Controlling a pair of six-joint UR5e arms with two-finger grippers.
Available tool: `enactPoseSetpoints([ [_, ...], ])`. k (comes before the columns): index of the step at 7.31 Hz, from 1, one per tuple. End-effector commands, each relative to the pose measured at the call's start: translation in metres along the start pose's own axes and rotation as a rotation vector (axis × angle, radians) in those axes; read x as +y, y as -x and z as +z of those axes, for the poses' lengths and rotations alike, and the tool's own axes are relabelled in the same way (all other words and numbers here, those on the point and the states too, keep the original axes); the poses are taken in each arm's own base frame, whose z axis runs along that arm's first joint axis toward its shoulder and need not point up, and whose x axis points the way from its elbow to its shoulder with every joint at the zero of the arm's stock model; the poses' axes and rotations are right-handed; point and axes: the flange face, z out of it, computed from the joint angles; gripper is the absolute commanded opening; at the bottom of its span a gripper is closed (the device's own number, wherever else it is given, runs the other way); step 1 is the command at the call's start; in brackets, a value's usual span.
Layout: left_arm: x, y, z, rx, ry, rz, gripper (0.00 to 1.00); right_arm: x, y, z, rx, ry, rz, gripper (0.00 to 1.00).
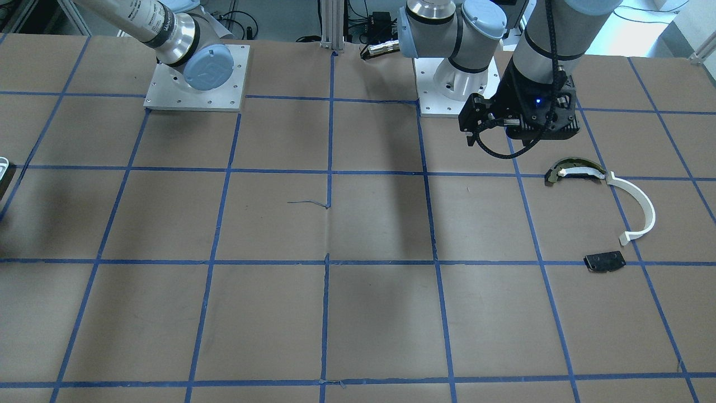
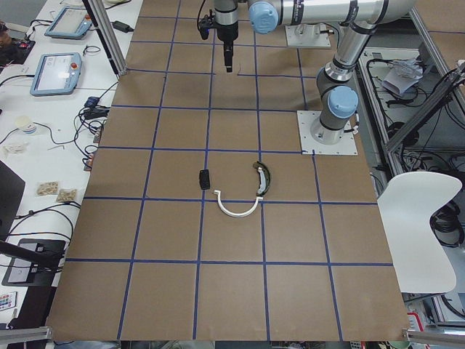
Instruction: Place bearing gear from tray to pile
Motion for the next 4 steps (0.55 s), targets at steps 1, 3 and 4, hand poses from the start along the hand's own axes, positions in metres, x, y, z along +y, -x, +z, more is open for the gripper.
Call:
enactPoseSetpoints([
  [1,0.0012,0.0,0.0003,0.0,0.004,0.0,1.0,0.0026,0.0002,0.0006,0.0,0.002,0.0,0.7],
  [3,0.0004,0.0,0.0001,0.0,0.002,0.0,1.0,0.0028,-0.0017,-0.001,0.03,0.007,-0.025,0.32],
  [4,0.0009,0.0002,-0.0005,-0.002,0.001,0.0,1.0,0.003,-0.0018,-0.001,0.03,0.009,-0.029,0.22],
])
